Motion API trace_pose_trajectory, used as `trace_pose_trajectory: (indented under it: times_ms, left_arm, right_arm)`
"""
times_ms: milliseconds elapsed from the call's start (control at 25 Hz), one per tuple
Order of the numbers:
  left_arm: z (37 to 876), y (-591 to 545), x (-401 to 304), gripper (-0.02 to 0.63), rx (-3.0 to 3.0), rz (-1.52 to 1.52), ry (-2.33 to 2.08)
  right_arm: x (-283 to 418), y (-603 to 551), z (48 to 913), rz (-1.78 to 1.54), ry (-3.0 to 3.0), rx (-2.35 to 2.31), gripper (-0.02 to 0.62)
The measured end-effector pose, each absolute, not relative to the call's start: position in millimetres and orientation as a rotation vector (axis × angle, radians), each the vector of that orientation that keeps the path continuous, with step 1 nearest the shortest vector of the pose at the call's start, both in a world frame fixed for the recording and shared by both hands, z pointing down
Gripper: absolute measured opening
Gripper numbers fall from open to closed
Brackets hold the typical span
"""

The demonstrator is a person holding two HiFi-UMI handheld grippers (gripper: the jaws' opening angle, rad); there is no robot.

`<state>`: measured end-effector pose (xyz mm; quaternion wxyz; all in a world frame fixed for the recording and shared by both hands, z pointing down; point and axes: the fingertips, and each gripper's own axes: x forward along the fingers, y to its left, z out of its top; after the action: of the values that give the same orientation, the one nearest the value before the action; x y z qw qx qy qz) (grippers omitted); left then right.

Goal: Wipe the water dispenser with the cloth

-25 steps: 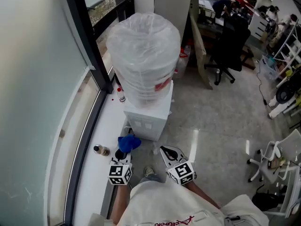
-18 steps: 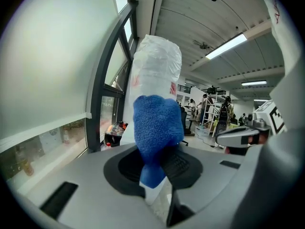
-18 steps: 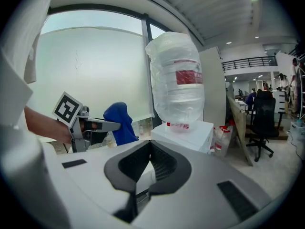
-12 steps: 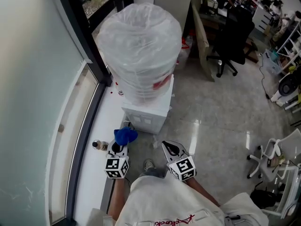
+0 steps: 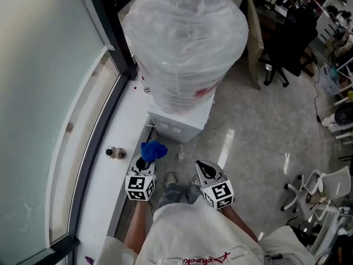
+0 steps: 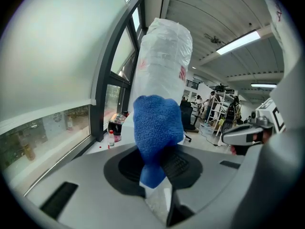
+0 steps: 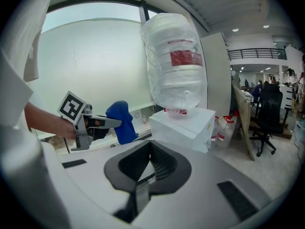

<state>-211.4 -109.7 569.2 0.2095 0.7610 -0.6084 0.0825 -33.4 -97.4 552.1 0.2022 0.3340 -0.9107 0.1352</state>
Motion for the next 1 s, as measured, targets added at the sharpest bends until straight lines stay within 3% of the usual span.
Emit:
trace_pose_trajectory:
  times_ms: [360, 760, 1000]
  left_arm:
    - [583, -191, -244, 0.092, 2.114, 0.194, -1.695]
    - [611, -254, -311, 0.092, 2.039, 0.346, -1.801]
    - [609, -271, -312, 0.092, 2.062, 0.408, -1.788]
  right_arm:
    - [-25, -102, 560, 0.407, -2.499, 0.966, 0.015]
    - [-7, -100, 569, 0.429, -2.458, 0.987, 0.015]
    - [0, -101, 566, 0.426, -2.455, 0.996, 0.015]
